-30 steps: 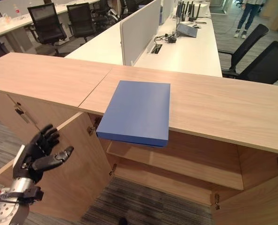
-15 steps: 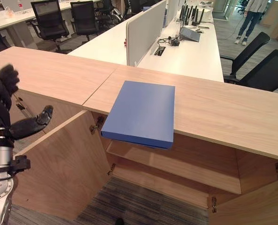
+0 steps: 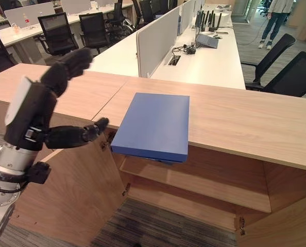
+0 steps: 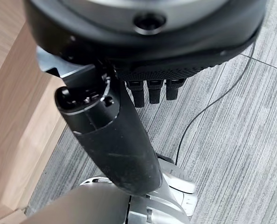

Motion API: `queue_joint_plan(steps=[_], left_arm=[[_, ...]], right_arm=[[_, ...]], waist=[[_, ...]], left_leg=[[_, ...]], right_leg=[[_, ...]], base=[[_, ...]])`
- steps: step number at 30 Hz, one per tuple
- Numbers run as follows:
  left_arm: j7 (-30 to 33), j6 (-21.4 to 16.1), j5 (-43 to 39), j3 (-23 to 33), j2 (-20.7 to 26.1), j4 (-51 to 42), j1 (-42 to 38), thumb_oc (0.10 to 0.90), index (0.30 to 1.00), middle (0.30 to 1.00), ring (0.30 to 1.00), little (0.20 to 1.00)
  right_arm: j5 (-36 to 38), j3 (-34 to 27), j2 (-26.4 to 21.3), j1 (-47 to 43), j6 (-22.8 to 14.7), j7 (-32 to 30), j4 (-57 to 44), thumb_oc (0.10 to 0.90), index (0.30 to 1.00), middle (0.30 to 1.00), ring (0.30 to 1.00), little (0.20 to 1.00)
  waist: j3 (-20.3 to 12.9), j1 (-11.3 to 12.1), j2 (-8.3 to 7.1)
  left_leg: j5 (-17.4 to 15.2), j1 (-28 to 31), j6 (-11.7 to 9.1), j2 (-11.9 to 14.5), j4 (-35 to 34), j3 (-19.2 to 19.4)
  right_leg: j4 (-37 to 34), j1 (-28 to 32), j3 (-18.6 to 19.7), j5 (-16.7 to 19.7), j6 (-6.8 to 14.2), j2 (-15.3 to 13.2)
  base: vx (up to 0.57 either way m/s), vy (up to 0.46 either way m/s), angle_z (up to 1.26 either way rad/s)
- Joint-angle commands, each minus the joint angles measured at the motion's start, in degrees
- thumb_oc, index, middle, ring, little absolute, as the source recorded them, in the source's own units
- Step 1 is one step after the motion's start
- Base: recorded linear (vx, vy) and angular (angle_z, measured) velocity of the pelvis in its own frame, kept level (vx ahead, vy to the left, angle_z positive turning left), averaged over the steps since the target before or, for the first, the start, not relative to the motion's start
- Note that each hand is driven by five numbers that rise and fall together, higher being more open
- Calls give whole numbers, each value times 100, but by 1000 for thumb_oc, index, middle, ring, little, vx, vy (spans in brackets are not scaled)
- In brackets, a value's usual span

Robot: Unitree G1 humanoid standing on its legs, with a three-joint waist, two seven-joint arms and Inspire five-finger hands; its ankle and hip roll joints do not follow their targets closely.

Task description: Put the empty folder in the office cabinet

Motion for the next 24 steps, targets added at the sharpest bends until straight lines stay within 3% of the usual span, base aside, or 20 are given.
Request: queue_joint_plan(steps=[1, 10, 15, 24], left_arm=[[48, -248, -326, -83, 285, -257, -1021, 800, 900, 900, 900, 900], [53, -171, 756, -878, 670, -62, -1636, 800, 900, 900, 900, 900], [-231, -63, 351, -1238, 683, -57, -1914, 800, 900, 900, 900, 900], [-441, 48, 512, -1997, 557, 112, -2608, 800, 900, 900, 900, 900]], right_arm=[[-94, 227, 110, -322, -42, 149, -15, 800, 900, 900, 900, 900], [-57, 304, 24, -323, -104, 106, -61, 800, 900, 900, 900, 900], [-51, 241, 90, -305, -73, 96, -55, 800, 900, 900, 900, 900], [19, 264, 46, -235, -97, 108, -86, 800, 900, 900, 900, 900]], waist=[[-275, -91, -195], [-306, -156, -255], [-331, -214, -228], [-362, -320, -202]], left_leg=[[-811, 313, -87, 49, -7, 8], [-842, 323, -81, 40, -7, 66], [-856, 332, -57, 42, -7, 110], [-911, 378, -38, 42, -7, 184]], right_leg=[[35, -247, 81, -158, 473, -251], [35, -262, 131, -121, 498, -245], [35, -290, 190, -98, 508, -255], [35, -289, 265, -102, 520, -253]], base=[[0, 0, 0], [0, 0, 0], [5, 7, -5], [4, 3, -7]])
